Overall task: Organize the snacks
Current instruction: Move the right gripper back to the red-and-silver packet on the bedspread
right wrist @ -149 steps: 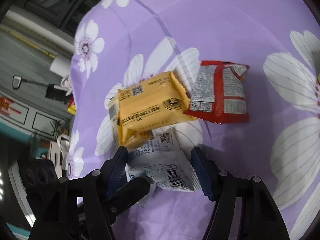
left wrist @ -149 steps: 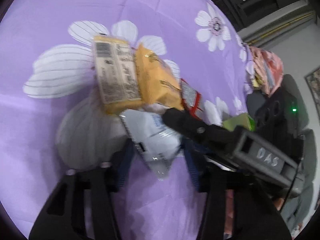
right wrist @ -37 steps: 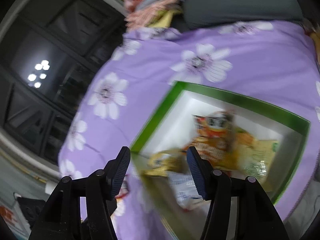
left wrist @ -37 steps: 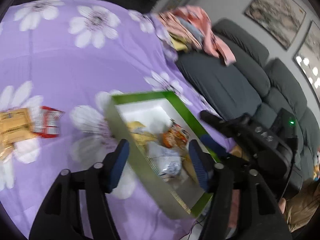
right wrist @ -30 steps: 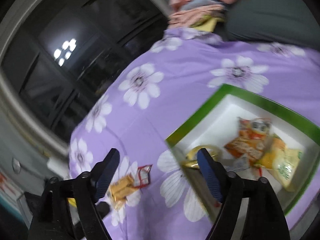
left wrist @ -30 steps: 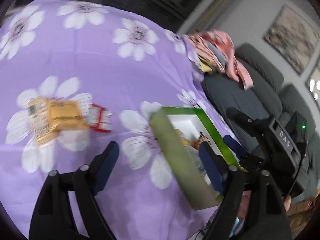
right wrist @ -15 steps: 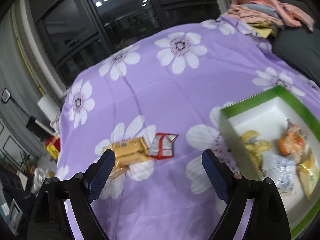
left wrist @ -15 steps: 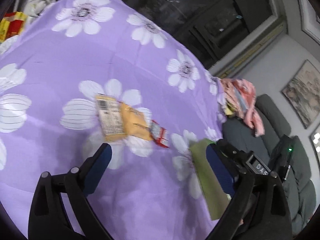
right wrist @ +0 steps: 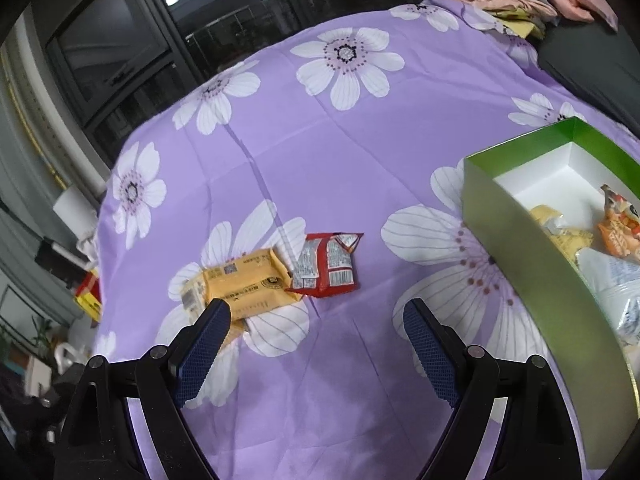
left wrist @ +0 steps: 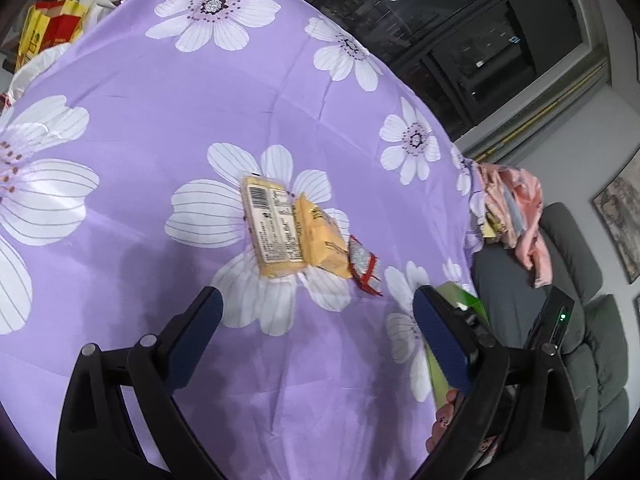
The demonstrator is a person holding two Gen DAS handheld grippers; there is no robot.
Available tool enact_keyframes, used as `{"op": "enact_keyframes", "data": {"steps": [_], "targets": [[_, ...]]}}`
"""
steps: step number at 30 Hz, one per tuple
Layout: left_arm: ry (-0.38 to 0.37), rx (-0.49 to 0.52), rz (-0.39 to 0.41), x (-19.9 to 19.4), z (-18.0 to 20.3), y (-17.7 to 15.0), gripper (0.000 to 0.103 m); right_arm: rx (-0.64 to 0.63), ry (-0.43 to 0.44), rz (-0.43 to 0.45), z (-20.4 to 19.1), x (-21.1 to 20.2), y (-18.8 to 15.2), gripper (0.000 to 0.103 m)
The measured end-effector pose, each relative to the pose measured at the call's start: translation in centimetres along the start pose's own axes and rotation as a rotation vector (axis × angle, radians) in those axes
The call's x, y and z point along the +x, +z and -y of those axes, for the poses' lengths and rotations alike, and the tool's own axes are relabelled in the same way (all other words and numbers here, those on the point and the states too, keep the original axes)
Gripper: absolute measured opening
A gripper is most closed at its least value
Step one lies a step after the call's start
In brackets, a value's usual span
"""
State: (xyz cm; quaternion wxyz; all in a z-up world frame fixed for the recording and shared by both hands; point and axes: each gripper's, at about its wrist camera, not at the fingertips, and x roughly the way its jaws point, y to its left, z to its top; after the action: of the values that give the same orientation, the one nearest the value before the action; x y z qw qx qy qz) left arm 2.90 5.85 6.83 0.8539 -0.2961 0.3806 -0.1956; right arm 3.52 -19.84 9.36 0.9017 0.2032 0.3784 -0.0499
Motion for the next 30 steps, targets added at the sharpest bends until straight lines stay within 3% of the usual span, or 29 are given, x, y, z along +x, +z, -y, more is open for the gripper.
{"op": "enact_keyframes", "data": {"steps": [4, 8, 17, 30], "targets": [[0.075, 0.026, 0.002, 0.2, -0.1, -0.1, 0.096, -0.042, -0.032, -0.045, -0.6, 1.4, -0.8, 0.088], [0.135, 0.071, 0.032, -0.2, 0.0, -0.1, 0.096, -0.044, -0.006, -0.054, -1.0, 1.7, -1.4, 0.088], [0.151, 0.053, 0.048, -0.6, -0.9, 0.3, 0.096, -0.047, -0.006, -0.081, -1.6, 2.7, -1.9, 0.088], [0.225, 0.110, 0.027, 0.5, -0.4, 0.0, 0.096, -0.044, 0.033, -0.096, -1.5, 2.6, -1.7, 0.088]]}}
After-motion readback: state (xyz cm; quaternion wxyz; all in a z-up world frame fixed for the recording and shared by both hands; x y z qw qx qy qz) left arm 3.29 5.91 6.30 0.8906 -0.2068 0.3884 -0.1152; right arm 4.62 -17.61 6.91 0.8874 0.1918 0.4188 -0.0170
